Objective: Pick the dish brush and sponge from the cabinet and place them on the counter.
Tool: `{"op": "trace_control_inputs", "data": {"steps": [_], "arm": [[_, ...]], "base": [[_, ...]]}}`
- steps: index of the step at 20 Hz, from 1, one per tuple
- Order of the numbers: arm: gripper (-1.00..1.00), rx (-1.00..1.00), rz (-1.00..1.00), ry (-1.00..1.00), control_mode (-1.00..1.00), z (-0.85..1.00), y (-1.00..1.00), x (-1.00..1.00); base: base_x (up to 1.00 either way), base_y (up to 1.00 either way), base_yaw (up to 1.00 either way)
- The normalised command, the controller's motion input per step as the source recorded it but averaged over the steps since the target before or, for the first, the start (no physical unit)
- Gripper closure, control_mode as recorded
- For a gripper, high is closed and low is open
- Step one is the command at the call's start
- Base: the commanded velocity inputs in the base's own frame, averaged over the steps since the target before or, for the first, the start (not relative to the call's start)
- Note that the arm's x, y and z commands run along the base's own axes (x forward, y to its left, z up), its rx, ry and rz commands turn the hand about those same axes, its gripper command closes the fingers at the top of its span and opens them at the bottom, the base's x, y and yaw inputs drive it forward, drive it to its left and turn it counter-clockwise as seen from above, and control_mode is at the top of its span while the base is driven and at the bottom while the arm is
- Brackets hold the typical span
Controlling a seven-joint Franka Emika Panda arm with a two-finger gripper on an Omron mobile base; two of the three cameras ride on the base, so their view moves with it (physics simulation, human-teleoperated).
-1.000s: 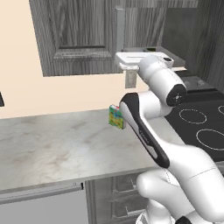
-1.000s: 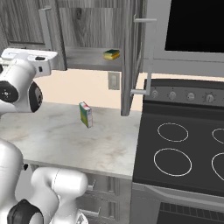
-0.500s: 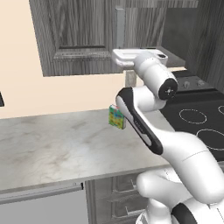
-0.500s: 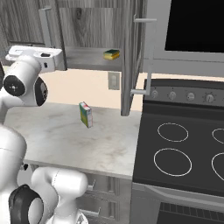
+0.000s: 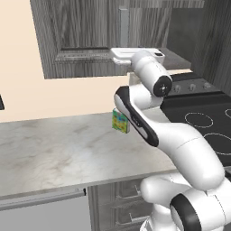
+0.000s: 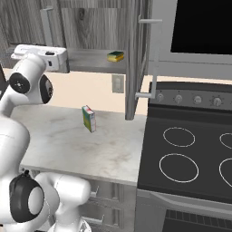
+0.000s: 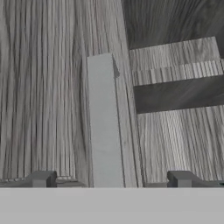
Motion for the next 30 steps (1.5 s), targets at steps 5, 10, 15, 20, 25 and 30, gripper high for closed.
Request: {"op": "trace_control_inputs", "data": {"steps": [5,10,15,20,25,30], "arm": [[-1.00,0.00,-0.04,0.00,-1.00,0.00,0.02,0.27],[-1.00,0.00,-0.04,0.00,-1.00,0.00,0.07,0.32],[-1.00,0.00,-0.03,0.00,-1.00,0.00,0.16,0.37],[-1.00,0.00,-0.03,0.00,-1.00,-0.02,0.12,0.35],[-1.00,0.00,-0.03,0.00,-1.00,-0.04,0.10,0.34],[1.00,0.00,-0.04,0.00,-1.00,-0.10,0.13,0.32]], "base": [[0.00,0.00,0.00],[0.00,0.00,0.00],[0.00,0.00,0.00],[0.00,0.00,0.00],[0.00,0.00,0.00],[0.00,0.00,0.00]]}}
